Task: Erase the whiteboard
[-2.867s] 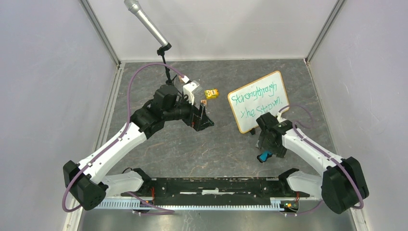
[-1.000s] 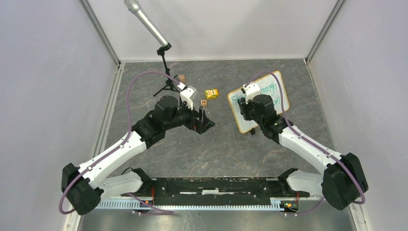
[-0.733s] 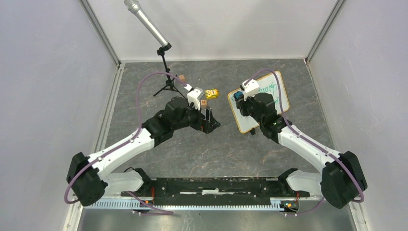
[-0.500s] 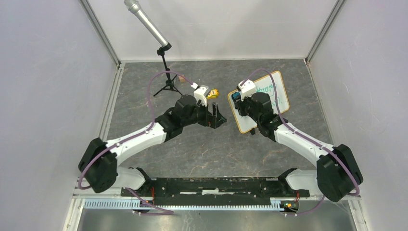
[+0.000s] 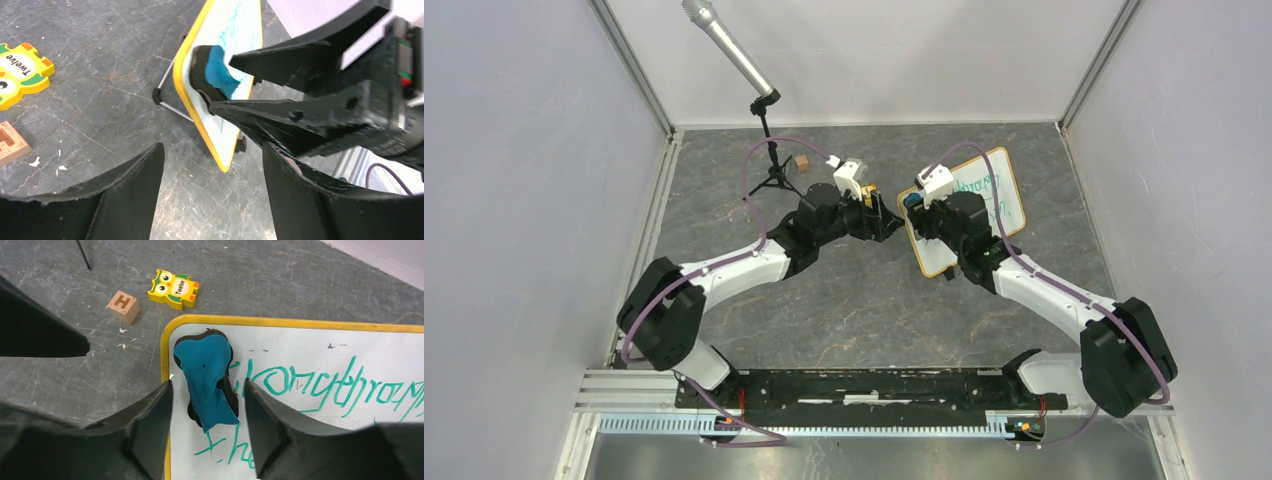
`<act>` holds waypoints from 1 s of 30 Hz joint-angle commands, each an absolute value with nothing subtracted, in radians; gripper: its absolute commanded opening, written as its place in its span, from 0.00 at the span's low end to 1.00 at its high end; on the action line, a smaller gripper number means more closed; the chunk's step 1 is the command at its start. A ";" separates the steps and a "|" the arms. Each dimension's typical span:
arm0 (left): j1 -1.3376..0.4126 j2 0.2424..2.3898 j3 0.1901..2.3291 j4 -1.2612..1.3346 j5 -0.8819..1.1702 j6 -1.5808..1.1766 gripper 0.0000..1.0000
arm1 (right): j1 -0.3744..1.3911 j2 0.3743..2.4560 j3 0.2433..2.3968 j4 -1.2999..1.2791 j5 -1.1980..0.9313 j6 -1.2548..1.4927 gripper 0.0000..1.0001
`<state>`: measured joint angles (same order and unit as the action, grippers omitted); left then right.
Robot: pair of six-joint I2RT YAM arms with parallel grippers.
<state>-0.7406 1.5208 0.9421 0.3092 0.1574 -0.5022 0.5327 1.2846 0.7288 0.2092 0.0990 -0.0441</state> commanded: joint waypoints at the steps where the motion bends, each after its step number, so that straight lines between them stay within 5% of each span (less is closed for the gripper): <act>1: -0.718 1.593 0.976 0.453 0.203 -0.523 0.75 | 0.532 1.308 0.732 0.276 0.130 -0.061 0.56; 5: -0.704 1.640 0.970 0.513 0.209 -0.522 0.72 | 0.532 1.333 0.728 0.311 0.175 -0.049 0.35; 11: -0.704 1.761 1.027 0.616 0.319 -0.504 0.74 | 0.532 1.338 0.687 0.399 0.234 -0.024 0.30; 15: -0.704 1.823 1.058 0.630 0.327 -0.480 0.57 | 0.532 1.310 0.629 0.465 0.245 -0.014 0.27; 28: -0.704 1.921 1.089 0.713 0.361 -0.432 0.30 | 0.532 1.344 0.609 0.535 0.237 -0.011 0.19; 30: -0.704 1.927 1.094 0.695 0.338 -0.414 0.13 | 0.531 1.349 0.614 0.538 0.255 -0.011 0.17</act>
